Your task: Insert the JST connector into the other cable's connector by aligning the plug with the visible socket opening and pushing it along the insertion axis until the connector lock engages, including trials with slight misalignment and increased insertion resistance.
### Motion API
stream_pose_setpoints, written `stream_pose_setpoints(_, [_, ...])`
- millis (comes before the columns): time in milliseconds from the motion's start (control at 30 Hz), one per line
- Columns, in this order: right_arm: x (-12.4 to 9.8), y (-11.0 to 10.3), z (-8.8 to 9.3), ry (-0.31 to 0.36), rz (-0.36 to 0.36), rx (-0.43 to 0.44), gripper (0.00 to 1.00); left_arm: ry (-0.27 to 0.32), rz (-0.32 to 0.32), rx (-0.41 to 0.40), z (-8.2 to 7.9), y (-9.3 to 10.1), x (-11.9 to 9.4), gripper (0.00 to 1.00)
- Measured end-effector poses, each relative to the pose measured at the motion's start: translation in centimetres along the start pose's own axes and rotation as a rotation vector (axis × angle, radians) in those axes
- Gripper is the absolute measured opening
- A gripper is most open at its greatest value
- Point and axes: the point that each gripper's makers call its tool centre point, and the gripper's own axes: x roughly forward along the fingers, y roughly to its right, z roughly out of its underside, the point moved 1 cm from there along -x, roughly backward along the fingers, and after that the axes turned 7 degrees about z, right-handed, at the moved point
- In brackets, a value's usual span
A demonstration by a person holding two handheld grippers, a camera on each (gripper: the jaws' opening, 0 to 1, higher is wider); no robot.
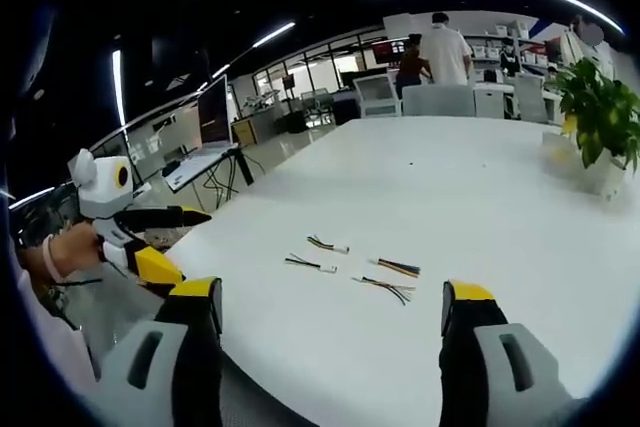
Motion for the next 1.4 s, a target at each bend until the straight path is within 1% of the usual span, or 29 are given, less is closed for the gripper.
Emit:
stream_pose_setpoints(200, [0.2,0.6,-0.5,0.004,0.004,-0.019,0.87,0.008,0.014,0.002,-0.6,-0.1,0.3,0.97])
stream_pose_setpoints(300, [0.5,0.8,-1.0,0.011,0.0,-0.035,0.86,-0.002,0.018,0.022,-0.9,-0.4,0.6,0.97])
stream_pose_setpoints(367, [0.6,0.9,-1.4,0.015,-0.005,-0.048,0.86,-0.015,0.043,0.031,-1.1,-0.4,0.8,0.96])
stream_pose_setpoints(500, [0.9,1.1,-1.8,0.018,-0.009,-0.063,0.85,-0.015,0.059,0.028,-1.3,-0.4,1.1,0.95])
stream_pose_setpoints(633, [1.4,1.3,-2.1,0.011,-0.012,-0.071,0.85,-0.022,0.06,0.03,-1.6,-0.6,1.4,0.95])
stream_pose_setpoints(767, [1.6,1.4,-2.6,0.015,-0.019,-0.081,0.85,-0.041,0.057,0.076,-2.1,-0.7,1.9,0.95])
stream_pose_setpoints(833, [1.8,1.4,-2.8,0.014,-0.024,-0.083,0.84,-0.045,0.056,0.087,-2.2,-0.9,2.2,0.95])
stream_pose_setpoints(933, [2.0,1.4,-2.8,0.006,-0.029,-0.095,0.84,-0.042,0.081,0.067,-2.2,-0.8,2.7,0.95])
stream_pose_setpoints(1067, [2.2,1.5,-2.8,-0.003,-0.031,-0.106,0.83,-0.049,0.084,0.063,-2.1,-0.8,3.1,0.95])
stream_pose_setpoints(1167, [2.3,1.6,-2.9,-0.007,-0.027,-0.111,0.83,-0.038,0.104,0.034,-2.2,-0.8,3.3,0.95])
stream_pose_setpoints(1233, [2.4,1.7,-3.1,-0.001,-0.022,-0.112,0.83,-0.045,0.099,0.053,-2.3,-0.9,3.4,0.95])
stream_pose_setpoints(1300, [2.6,1.8,-3.4,0.004,-0.02,-0.108,0.83,-0.065,0.09,0.087,-2.2,-1.2,3.6,0.95])
stream_pose_setpoints(1400, [3.0,1.8,-3.8,0.009,-0.024,-0.108,0.82,-0.061,0.097,0.099,-2.6,-1.3,4.0,0.95])
